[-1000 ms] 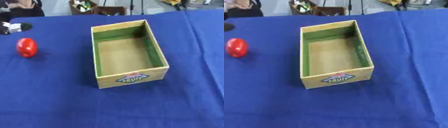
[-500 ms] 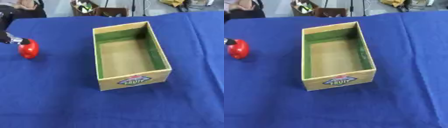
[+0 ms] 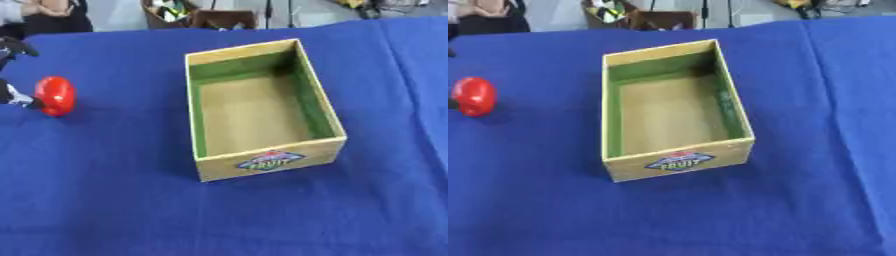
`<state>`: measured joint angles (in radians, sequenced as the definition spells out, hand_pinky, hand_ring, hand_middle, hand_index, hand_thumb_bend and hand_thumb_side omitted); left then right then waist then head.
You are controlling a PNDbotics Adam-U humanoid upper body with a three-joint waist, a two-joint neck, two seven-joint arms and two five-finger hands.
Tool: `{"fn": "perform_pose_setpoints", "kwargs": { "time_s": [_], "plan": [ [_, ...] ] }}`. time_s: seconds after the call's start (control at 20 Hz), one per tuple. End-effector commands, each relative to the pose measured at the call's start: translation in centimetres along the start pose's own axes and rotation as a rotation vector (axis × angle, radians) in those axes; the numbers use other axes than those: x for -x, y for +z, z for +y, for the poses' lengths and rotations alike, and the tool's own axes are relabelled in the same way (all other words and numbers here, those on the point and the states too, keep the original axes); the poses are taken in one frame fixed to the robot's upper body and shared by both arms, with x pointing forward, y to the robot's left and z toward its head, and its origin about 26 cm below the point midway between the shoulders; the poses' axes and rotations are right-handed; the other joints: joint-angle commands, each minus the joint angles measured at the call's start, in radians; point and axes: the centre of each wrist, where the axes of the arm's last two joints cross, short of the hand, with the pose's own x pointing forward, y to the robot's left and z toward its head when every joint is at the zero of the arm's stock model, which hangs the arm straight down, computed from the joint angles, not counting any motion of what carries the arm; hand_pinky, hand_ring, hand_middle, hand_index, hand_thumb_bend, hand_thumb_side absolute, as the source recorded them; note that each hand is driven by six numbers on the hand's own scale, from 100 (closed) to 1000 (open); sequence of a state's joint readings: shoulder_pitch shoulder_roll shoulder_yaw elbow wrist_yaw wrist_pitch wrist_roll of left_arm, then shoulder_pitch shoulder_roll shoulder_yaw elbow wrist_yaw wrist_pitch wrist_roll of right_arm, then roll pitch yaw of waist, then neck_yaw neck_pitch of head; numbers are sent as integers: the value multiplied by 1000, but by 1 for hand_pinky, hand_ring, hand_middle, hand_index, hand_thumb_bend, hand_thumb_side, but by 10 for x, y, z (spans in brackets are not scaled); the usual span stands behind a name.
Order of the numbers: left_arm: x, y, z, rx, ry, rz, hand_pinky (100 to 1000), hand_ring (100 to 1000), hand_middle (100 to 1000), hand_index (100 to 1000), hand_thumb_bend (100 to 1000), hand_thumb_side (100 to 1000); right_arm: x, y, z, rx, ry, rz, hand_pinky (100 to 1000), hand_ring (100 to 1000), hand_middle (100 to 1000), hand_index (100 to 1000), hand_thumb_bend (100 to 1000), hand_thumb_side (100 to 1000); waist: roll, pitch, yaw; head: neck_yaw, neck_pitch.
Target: Pick up objects on the table and place them in the box.
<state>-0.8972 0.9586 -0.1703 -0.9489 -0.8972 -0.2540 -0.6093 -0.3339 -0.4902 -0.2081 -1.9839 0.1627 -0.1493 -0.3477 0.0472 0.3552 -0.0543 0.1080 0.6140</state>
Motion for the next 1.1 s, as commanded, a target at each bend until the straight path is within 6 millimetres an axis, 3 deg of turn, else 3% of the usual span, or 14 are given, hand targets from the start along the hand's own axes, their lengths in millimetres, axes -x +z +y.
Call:
{"fn": "perform_pose_setpoints", "kwargs": {
  "time_s": [0.05,0.65,1.1],
  "plan": [
    [12,9,14,32,-57,27,817,895,982,1000,509,529,-6,-7,-5,-6,26,-36,692,712,659,765,100,949,0,-15,0,1,-7],
    [-3,3,41,101,-134,39,789,870,952,1000,474,505,-6,-5,-3,2,26,-24,692,713,656,759,100,944,-5,-1,-10,24,-23],
    [-8,-7,40,131,-193,78,796,875,951,1000,472,499,-6,-5,-2,4,24,-25,692,713,654,756,100,940,-5,12,-15,37,-34]
  ]
}}
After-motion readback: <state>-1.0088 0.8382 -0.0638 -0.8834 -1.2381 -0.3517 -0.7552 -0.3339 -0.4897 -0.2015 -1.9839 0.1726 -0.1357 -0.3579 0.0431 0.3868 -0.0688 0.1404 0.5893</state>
